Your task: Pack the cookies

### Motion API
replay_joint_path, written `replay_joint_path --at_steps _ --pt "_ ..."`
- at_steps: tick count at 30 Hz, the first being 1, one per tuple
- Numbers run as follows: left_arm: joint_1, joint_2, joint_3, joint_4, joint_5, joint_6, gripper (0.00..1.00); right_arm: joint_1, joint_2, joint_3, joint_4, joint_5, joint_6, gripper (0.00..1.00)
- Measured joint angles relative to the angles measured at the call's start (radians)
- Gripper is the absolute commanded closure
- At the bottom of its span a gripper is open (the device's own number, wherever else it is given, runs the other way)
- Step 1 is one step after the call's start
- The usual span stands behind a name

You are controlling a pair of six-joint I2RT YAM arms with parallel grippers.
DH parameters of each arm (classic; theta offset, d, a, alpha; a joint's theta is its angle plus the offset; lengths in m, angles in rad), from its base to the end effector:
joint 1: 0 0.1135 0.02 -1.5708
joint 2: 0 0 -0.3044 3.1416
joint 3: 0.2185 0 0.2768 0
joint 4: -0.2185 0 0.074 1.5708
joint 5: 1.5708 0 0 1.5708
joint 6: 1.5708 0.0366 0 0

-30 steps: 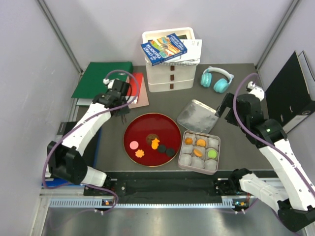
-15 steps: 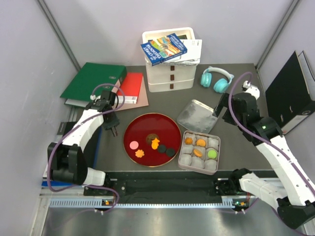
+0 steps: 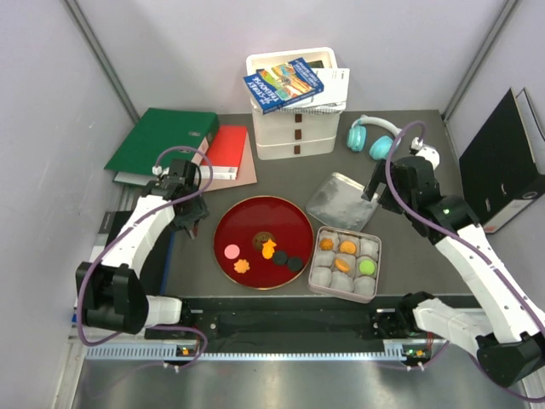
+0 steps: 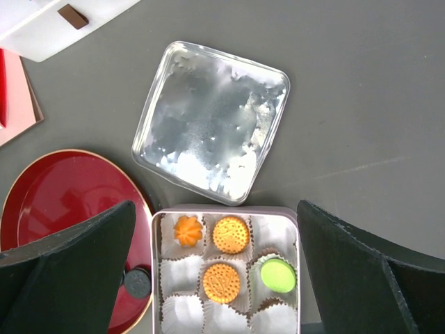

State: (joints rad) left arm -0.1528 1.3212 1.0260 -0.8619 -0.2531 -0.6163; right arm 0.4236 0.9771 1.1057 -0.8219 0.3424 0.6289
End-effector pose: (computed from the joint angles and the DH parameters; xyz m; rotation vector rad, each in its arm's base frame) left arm 0.2631 -0.0312 0.2871 -0.6810 2.5762 0.1044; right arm 0.1814 0.0683 0.3906 0.4060 2.1861 0.1910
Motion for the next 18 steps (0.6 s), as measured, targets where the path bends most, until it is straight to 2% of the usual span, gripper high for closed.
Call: replay_joint_path --at_steps 18 --pt "0.000 -0.058 -0.092 -0.010 0.035 0.005 0.29 0.000 0.050 0.000 0.022 -0.008 -0.014 0.01"
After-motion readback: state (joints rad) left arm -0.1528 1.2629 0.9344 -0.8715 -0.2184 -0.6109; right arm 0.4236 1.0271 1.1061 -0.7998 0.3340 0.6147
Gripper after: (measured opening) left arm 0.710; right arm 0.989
